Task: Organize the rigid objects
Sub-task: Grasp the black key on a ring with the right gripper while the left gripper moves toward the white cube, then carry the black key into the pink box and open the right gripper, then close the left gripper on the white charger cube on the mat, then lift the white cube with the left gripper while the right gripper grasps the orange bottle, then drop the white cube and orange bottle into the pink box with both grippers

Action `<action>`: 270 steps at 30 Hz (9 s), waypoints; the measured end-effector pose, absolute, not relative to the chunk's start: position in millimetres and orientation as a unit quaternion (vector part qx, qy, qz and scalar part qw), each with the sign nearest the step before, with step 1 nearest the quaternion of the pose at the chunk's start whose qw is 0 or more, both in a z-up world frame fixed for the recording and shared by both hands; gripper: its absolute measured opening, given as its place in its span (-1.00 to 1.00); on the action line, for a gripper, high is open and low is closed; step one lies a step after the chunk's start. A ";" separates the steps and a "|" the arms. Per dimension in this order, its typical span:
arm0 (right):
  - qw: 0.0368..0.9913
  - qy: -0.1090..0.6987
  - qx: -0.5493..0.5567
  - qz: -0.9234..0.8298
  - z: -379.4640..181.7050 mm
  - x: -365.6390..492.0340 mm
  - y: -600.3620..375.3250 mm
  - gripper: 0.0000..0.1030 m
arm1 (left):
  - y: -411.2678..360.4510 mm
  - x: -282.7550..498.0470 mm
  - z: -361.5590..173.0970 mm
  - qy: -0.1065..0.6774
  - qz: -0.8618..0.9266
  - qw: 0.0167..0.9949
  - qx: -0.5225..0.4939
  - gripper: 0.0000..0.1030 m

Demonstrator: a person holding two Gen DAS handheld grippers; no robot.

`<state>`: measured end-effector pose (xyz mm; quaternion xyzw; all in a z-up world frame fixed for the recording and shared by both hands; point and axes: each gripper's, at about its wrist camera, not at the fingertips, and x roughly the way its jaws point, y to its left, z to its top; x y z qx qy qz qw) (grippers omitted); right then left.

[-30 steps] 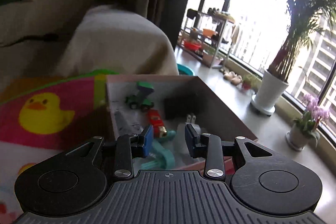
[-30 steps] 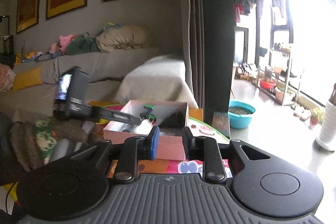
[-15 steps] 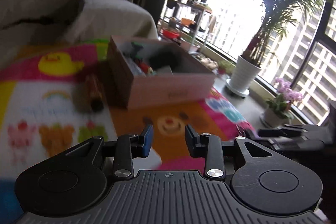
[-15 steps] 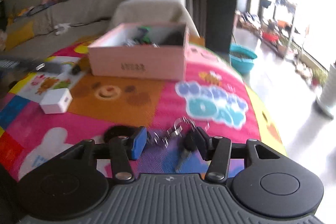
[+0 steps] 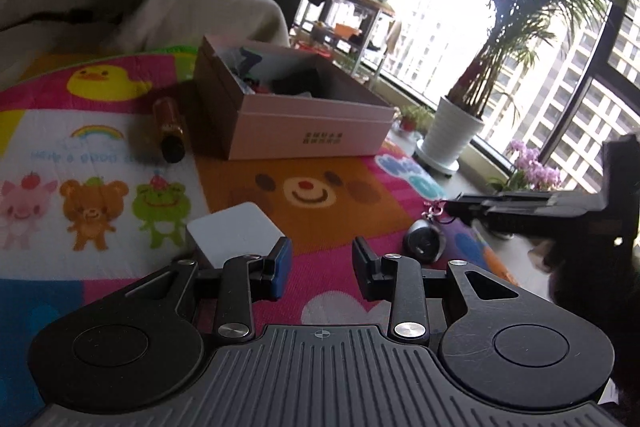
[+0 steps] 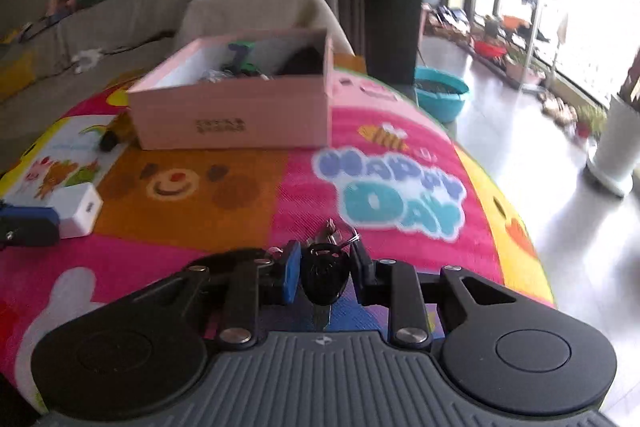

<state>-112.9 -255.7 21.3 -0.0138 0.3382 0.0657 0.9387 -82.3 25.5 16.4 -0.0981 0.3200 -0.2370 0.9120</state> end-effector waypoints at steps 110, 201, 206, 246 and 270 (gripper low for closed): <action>0.959 0.255 -0.013 0.124 13.9 -104.6 -197.0 0.22 | 25.6 -80.8 35.5 0.308 -0.186 0.932 0.040 -0.37; 0.834 0.295 -0.224 0.410 8.0 -47.5 -36.9 0.72 | 127.8 -87.6 -10.1 0.290 0.012 0.953 -0.090 -0.02; 0.837 0.297 -0.210 0.408 6.7 -39.3 -29.5 0.70 | 127.2 -87.6 -9.7 0.292 0.013 0.953 -0.087 -0.01; 0.956 0.259 0.032 0.137 13.8 -134.0 -262.1 0.58 | -54.4 107.2 41.8 0.343 -0.103 0.933 0.017 0.02; 0.956 0.254 -0.050 0.140 81.8 12.2 -190.5 0.58 | 35.2 -33.4 24.0 0.304 -0.101 0.947 -0.017 -0.06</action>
